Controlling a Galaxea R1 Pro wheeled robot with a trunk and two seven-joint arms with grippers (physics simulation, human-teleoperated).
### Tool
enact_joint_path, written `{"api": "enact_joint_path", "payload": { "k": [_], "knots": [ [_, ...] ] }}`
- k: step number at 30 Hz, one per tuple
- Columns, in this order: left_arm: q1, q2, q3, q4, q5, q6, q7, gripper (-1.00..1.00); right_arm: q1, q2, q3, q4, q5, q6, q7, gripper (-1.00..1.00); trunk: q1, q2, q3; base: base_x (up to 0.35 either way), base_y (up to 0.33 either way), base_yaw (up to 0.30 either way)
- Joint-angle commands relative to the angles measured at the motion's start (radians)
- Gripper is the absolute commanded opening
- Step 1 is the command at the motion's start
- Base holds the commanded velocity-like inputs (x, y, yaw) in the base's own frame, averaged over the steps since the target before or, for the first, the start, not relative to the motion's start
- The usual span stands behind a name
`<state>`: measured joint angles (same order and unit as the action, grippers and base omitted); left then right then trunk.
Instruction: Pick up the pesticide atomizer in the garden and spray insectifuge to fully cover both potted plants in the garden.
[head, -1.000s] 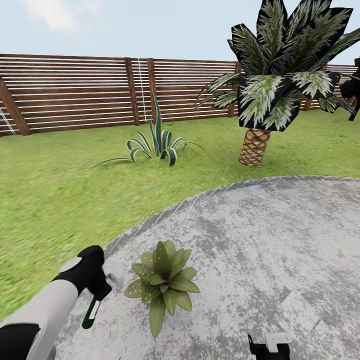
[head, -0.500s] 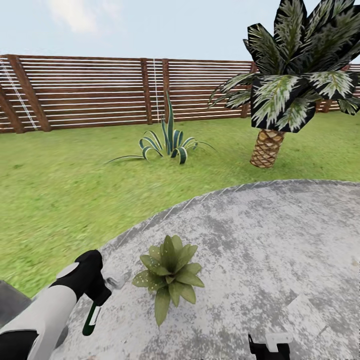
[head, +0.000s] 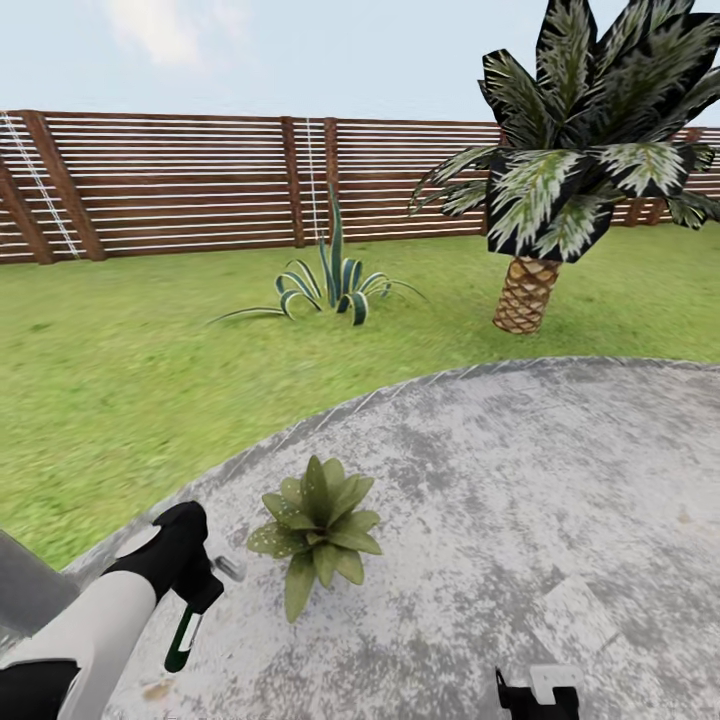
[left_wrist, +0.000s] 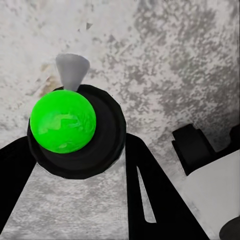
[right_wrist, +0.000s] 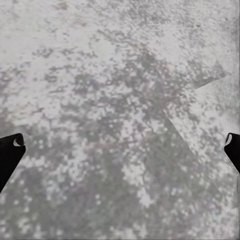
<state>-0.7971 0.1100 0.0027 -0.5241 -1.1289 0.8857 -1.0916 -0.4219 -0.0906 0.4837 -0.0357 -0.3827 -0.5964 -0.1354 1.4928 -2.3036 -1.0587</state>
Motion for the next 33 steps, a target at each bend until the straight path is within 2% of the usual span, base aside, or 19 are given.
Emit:
{"api": "enact_joint_path", "payload": {
  "k": [1,6,8,11,12,14,15,20,24,30,33],
  "knots": [
    [-0.001,-0.001,0.0,-0.001,-0.007,0.006,-0.009,-1.0,0.0,0.0,0.009,-0.001,-0.004,0.0,-0.006,1.0,0.0,0.0,-0.001,-0.001,-0.247,0.212],
    [0.039,-0.001,0.001,0.02,0.03,0.006,-0.007,-1.0,0.0,-0.001,0.008,-0.001,-0.004,0.0,-0.007,1.0,0.0,0.0,-0.001,0.0,-0.07,0.226],
    [0.041,-0.003,0.0,0.022,0.032,0.006,-0.007,-1.0,0.0,-0.001,0.008,-0.001,-0.004,0.0,-0.007,1.0,0.0,0.0,-0.001,0.0,-0.001,0.035],
    [0.061,-0.013,0.001,0.023,0.033,0.006,0.054,-1.0,0.0,-0.001,0.008,-0.001,-0.004,0.0,-0.006,1.0,0.0,0.0,-0.001,0.0,0.0,0.002],
    [0.07,-0.014,0.0,0.023,0.073,0.006,0.102,-1.0,0.0,-0.001,0.008,-0.001,-0.004,0.0,-0.006,1.0,0.0,0.0,-0.001,0.0,0.0,0.0],
    [0.071,-0.014,0.0,0.022,0.115,0.005,0.11,-1.0,0.0,-0.001,0.009,-0.001,-0.004,0.0,-0.006,1.0,0.0,0.0,-0.001,0.0,0.0,0.023],
    [0.071,-0.014,0.0,0.022,0.12,0.005,0.111,-1.0,0.0,0.0,0.009,-0.001,-0.004,0.0,-0.006,1.0,0.0,0.0,-0.001,0.0,0.0,0.144],
    [0.072,-0.015,-0.001,0.021,0.125,0.004,0.118,-1.0,0.0,0.0,0.009,0.0,-0.004,0.0,-0.006,1.0,0.0,0.0,-0.001,0.0,-0.021,0.241],
    [0.072,-0.015,-0.001,0.022,0.127,0.004,0.165,-1.0,0.0,0.0,0.009,0.0,-0.004,0.0,-0.006,1.0,0.0,0.0,-0.001,0.0,-0.224,0.25],
    [0.073,-0.019,0.0,0.019,0.13,0.004,0.177,-1.0,0.0,0.0,0.009,0.0,-0.002,0.0,-0.004,1.0,0.0,0.0,-0.001,-0.068,-0.265,0.031],
    [0.073,-0.019,0.0,0.017,0.149,0.004,0.177,-1.0,0.0,0.0,0.009,0.0,-0.002,0.0,-0.004,1.0,0.0,0.0,-0.001,-0.015,-0.267,0.0]
  ]
}}
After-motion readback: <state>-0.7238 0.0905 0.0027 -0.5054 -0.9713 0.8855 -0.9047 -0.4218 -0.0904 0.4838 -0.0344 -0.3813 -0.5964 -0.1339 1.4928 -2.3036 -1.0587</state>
